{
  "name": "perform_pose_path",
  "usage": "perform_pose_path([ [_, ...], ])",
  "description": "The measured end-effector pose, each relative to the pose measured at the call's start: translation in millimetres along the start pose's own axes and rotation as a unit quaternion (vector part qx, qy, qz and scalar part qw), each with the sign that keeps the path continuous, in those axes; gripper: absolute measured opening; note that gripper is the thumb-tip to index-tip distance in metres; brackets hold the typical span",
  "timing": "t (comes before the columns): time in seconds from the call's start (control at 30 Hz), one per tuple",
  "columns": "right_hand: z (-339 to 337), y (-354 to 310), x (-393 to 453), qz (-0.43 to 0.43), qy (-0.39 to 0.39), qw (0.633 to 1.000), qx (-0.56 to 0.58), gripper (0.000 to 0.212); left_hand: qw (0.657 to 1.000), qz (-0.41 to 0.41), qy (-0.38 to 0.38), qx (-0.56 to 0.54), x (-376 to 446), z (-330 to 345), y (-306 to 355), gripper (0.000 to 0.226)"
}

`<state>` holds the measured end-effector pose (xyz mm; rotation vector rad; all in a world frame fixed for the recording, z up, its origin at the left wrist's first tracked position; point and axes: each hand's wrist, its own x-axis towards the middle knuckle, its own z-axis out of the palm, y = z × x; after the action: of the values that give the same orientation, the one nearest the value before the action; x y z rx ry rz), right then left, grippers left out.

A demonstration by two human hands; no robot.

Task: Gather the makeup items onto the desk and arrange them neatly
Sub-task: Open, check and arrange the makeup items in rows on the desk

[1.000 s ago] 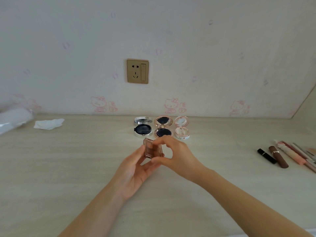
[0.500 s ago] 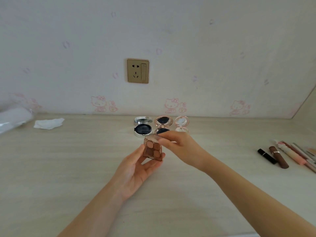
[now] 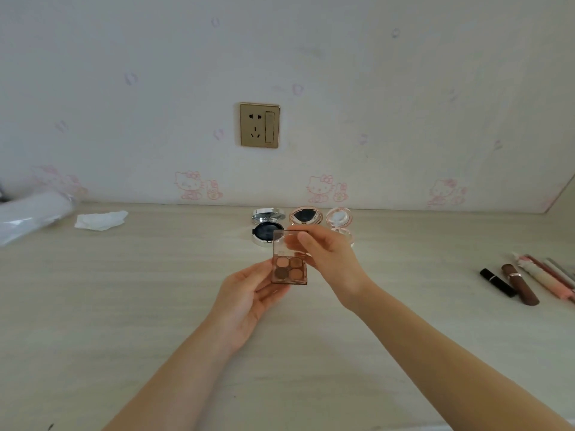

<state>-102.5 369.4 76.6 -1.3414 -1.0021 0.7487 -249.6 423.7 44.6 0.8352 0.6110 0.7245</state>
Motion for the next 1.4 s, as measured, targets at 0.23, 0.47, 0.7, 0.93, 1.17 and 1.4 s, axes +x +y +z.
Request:
perform_pose_path([
  [0.23, 2.3, 12.2, 6.1, 0.065, 0.020, 0.996, 0.056, 0.022, 0.911, 0.126, 0.029, 0.392, -0.5, -17.9, 23.1, 0.029],
  [0.47, 5.0, 24.3, 12.0, 0.067, 0.010, 0.998, -0.003, 0.024, 0.786, 0.204, -0.018, 0.583, 3.6, -29.3, 18.5, 0.032],
  [0.7, 7.6, 28.1, 12.2, 0.078, -0.005, 0.997, 0.002, 0.025, 0.767, 0.220, -0.013, 0.602, 7.3, -37.7, 16.0, 0.029],
  [0.93, 10.7, 30.0, 13.0, 0.078, -0.022, 0.997, -0.017, 0.025, 0.744, 0.253, -0.013, 0.618, 14.0, -47.6, 9.7, 0.034],
  [1.17, 11.9, 33.8, 16.2, 0.066, -0.037, 0.996, -0.040, 0.025, 0.750, 0.258, -0.005, 0.609, 15.6, -51.7, 7.4, 0.031],
  [1.4, 12.2, 31.6, 24.8, 0.087, -0.028, 0.995, -0.032, 0.022, 0.750, 0.265, -0.006, 0.606, 17.1, -53.2, 5.9, 0.033],
])
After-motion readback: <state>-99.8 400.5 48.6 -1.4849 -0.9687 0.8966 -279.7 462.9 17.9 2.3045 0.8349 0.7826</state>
